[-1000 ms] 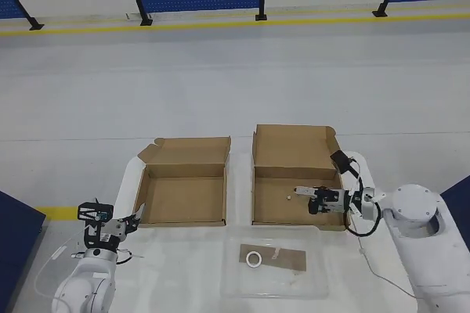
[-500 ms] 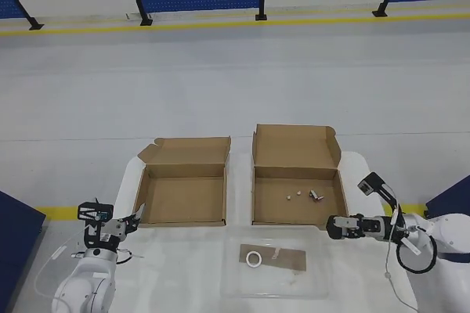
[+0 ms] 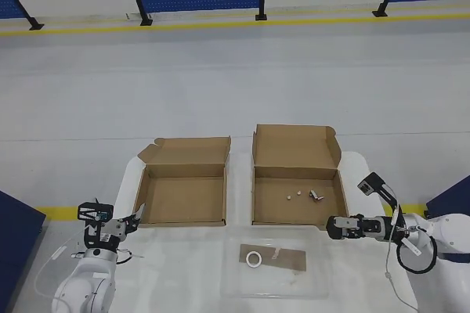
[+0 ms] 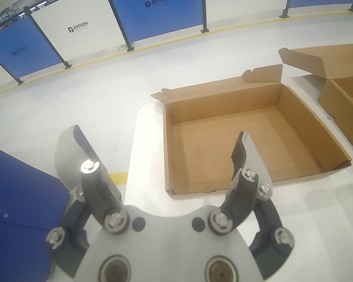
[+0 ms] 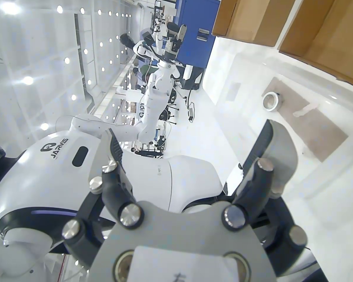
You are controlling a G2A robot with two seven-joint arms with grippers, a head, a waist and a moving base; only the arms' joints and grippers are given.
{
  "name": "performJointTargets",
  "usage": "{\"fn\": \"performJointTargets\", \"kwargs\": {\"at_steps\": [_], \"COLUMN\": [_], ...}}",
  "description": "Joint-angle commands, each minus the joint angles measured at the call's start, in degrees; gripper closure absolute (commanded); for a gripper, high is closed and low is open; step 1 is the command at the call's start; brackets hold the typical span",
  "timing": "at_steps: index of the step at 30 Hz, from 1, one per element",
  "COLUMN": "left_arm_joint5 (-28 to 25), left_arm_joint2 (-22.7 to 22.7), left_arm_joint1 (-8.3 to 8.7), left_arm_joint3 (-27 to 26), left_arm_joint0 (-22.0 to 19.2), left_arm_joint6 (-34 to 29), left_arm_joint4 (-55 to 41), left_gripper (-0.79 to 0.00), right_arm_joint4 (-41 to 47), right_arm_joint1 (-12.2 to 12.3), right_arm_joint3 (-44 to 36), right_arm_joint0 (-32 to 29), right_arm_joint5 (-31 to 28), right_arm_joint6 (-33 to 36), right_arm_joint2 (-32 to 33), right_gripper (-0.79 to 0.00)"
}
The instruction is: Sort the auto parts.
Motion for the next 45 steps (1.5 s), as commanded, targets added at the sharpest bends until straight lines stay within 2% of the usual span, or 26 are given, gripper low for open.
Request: {"fn": "performJointTargets", "kwargs": {"at_steps": [1, 3, 7, 16, 18, 21, 24, 32, 34, 36, 40, 43, 45], "left_arm_joint5": [0.0, -1.1, -6.9, -7.1, -10.3, -18.4, -23.7, -24.2, -24.9, -28.5, -36.1, -37.3, -34.2], "left_arm_joint2": [0.0, 0.4, 2.9, 2.9, 4.2, 5.5, 7.7, 8.0, 8.5, 12.5, 19.7, 26.3, 32.3], "left_arm_joint1": [0.00, 0.04, 0.32, 0.40, 0.63, 1.00, 1.09, 1.10, 1.22, 1.32, 1.15, 0.52, 0.37], "left_arm_joint3": [0.0, -1.2, -7.7, -8.4, -11.8, -17.1, -20.9, -21.4, -22.1, -25.9, -29.1, -28.6, -26.2], "left_arm_joint0": [0.0, -0.1, 0.8, 0.6, 0.8, -0.6, -3.0, -3.4, -3.3, -4.5, -9.5, -15.1, -19.0], "left_arm_joint6": [0.0, -0.1, -8.4, -8.9, -12.3, -24.2, -37.8, -39.2, -41.3, -46.4, -58.1, -66.9, -70.1], "left_arm_joint4": [0.0, 0.8, 4.7, 6.4, 10.2, 9.7, 5.6, 5.4, 8.0, 11.8, 9.0, 3.4, 0.9], "left_gripper": [-0.785, -0.785, -0.785, -0.785, -0.785, -0.785, -0.785, -0.785, -0.785, -0.785, -0.785, -0.785, -0.785], "right_arm_joint4": [0.0, 0.0, 0.0, 0.0, 0.0, 0.0, 0.0, 0.0, 0.0, 0.0, 0.0, 0.0, 0.0], "right_arm_joint1": [0.0, 0.0, 0.0, 0.0, 0.0, 0.0, 0.0, 0.0, 0.0, 0.0, 0.0, 0.0, 0.0], "right_arm_joint3": [0.0, 0.0, 0.0, 0.0, 0.0, 0.0, 0.0, 0.0, 0.0, 0.0, 0.0, 0.0, 0.0], "right_arm_joint0": [0.0, 0.0, 0.0, 0.0, 0.0, 0.0, 0.0, 0.0, 0.0, 0.0, 0.0, 0.0, 0.0], "right_arm_joint5": [0.0, 0.0, 0.0, 0.0, 0.0, 0.0, 0.0, 0.0, 0.0, 0.0, 0.0, 0.0, 0.0], "right_arm_joint6": [0.0, 0.0, 0.0, 0.0, 0.0, 0.0, 0.0, 0.0, 0.0, 0.0, 0.0, 0.0, 0.0], "right_arm_joint2": [0.0, 0.0, 0.0, 0.0, 0.0, 0.0, 0.0, 0.0, 0.0, 0.0, 0.0, 0.0, 0.0], "right_gripper": [-0.785, -0.785, -0.785, -0.785, -0.785, -0.785, -0.785, -0.785, -0.785, -0.785, -0.785, -0.785, -0.785]}}
